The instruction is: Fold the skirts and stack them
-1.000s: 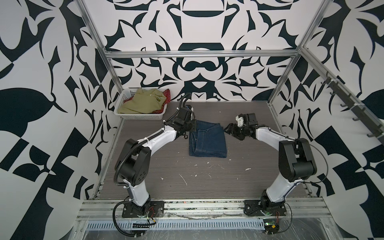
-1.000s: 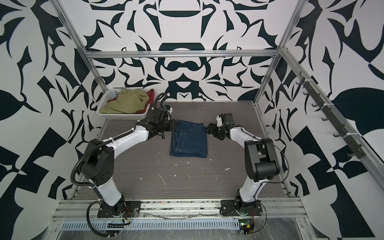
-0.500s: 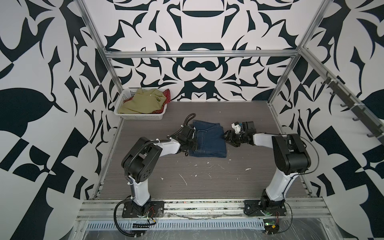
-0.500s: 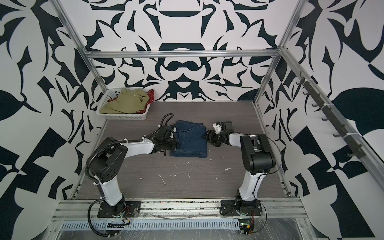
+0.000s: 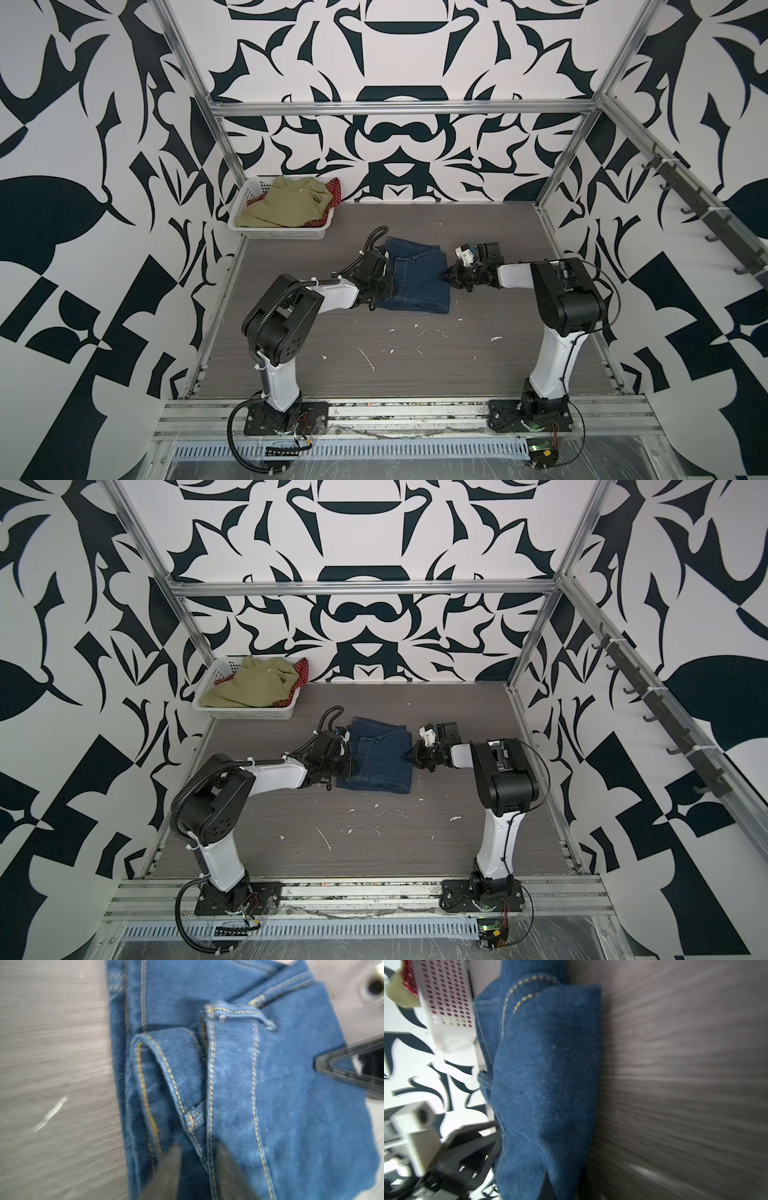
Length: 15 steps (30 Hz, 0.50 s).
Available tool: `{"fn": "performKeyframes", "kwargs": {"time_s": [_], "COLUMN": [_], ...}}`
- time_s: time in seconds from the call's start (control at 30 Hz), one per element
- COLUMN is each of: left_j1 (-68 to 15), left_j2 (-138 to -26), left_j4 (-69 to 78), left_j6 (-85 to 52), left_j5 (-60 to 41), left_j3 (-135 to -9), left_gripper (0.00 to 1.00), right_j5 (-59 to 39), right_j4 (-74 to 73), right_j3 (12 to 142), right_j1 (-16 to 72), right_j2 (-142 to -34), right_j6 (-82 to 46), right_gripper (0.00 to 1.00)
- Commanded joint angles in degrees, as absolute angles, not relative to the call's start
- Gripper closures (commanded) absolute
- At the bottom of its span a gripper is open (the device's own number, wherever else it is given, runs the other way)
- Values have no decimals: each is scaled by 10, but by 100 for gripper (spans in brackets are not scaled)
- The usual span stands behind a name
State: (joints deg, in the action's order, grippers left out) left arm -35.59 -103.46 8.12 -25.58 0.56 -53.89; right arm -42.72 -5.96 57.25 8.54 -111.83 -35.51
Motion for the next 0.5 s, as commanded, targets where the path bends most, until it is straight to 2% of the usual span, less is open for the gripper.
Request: {"fn": "performKeyframes", "kwargs": {"time_s": [0.0,0.07,0.1,0.27,0.47], "left_j1": [-351,-351,-351,-353,-354], "left_j2": [-960,-911,-888,-818,-812], "left_j4": [92,133,157,226,209], "left_j6": [-243,-233,-224,-174,-159], "left_j5": [49,50,44,-19,-44], "left_j3": [-507,-482,-467,-438,-445], "left_gripper": [25,8,2,1,1], "right_j5": [-347,-294,-262,-179,-72], "right_j4": [49,128,161,263,447], "right_j3": [641,692,718,835,1057], "right_j1": [88,88,88,56,-3], "right_j2": [-1084,-1071,-1064,-1067,-1171], "right_j6": [-276,-223,-197,-108,-2], "right_gripper": [100,100,100,100,100]}}
